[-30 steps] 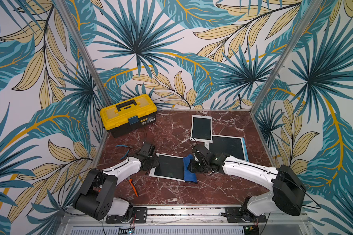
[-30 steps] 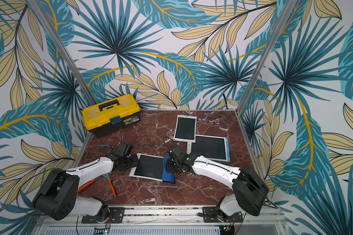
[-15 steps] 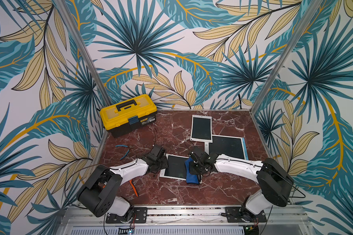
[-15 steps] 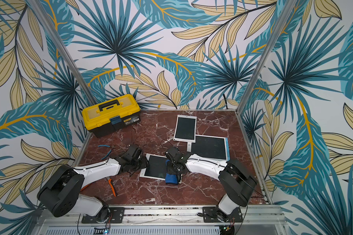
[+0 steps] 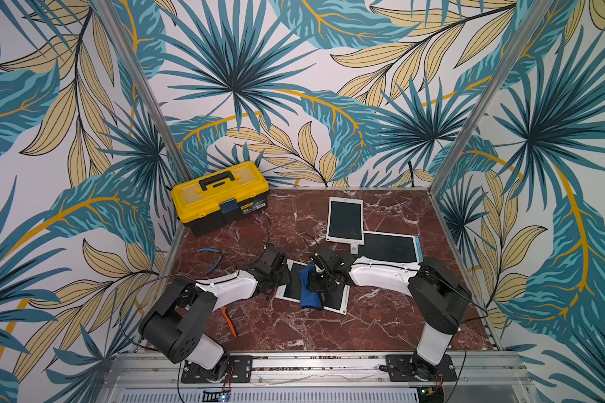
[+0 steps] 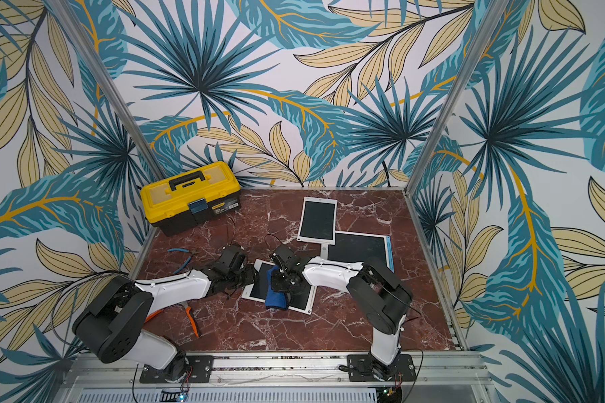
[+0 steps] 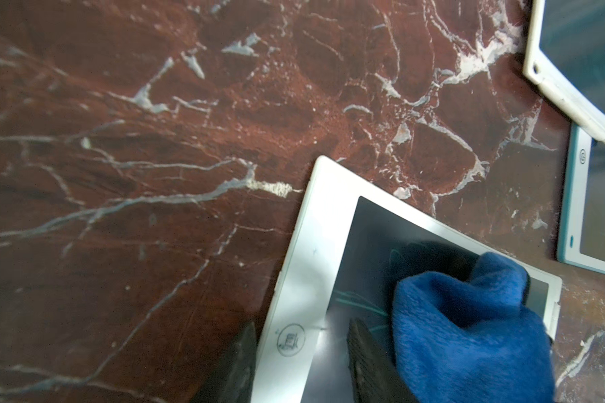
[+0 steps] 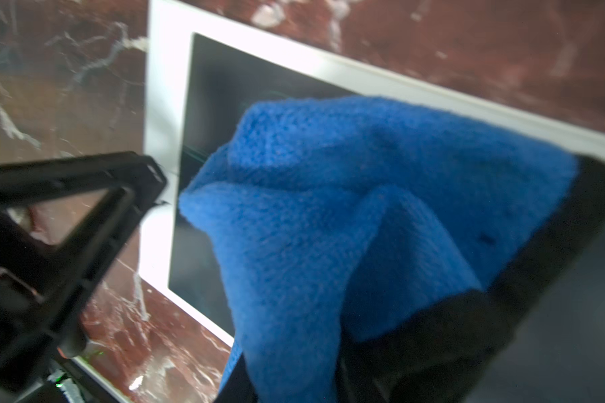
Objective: Wipe the drawing tablet
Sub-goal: Wipe the dirt from the drawing tablet.
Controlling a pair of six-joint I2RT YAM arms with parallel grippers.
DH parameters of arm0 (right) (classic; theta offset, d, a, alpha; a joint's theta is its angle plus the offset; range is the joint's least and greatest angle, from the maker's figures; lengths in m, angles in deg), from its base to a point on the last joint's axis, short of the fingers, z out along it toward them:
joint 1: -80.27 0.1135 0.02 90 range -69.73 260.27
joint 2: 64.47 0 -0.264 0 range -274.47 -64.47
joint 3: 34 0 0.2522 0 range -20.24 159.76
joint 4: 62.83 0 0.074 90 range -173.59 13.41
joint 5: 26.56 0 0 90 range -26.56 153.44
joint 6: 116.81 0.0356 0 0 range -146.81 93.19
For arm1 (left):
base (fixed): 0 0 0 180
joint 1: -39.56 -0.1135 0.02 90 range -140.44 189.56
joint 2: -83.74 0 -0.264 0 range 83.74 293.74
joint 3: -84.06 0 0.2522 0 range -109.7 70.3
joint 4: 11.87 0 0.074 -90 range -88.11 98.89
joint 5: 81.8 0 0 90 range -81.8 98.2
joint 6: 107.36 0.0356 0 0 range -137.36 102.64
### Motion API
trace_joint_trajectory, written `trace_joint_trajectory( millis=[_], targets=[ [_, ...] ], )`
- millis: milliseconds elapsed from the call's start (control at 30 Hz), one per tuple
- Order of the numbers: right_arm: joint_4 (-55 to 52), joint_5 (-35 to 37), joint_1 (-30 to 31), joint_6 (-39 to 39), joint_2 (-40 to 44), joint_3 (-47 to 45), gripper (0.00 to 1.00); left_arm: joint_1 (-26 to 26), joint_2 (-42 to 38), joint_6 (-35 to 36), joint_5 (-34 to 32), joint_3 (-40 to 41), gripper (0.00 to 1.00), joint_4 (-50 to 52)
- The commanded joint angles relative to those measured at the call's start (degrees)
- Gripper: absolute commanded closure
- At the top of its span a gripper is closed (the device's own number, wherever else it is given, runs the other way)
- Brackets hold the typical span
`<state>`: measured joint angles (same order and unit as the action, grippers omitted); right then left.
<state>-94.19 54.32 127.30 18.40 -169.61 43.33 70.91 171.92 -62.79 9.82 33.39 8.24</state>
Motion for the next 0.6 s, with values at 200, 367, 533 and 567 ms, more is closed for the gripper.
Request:
trace_joint_trajectory(
  millis=[200, 367, 533, 567],
  targets=[
    [-0.33, -1.68, 0.03, 0.08, -4.37, 3.77, 0.71, 0.46, 8.74, 0.98, 0.18, 4.31, 0.54, 10.26],
    [-0.71, -0.78, -0.18, -0.10, -3.52, 1.92, 0.71, 0.46, 11.27, 1.79, -0.62, 3.95, 0.54, 10.26],
    [-0.80, 0.77, -0.58, 2.28, -0.65, -2.90, 0.71, 0.55, 14.56, 2.39, -0.80, 2.99, 0.54, 10.35],
    [-0.84, 1.14, -2.45, 2.70, 0.44, -4.20, 0.71, 0.63, 15.31, 2.47, -0.79, 2.75, 0.54, 10.35]
  ],
)
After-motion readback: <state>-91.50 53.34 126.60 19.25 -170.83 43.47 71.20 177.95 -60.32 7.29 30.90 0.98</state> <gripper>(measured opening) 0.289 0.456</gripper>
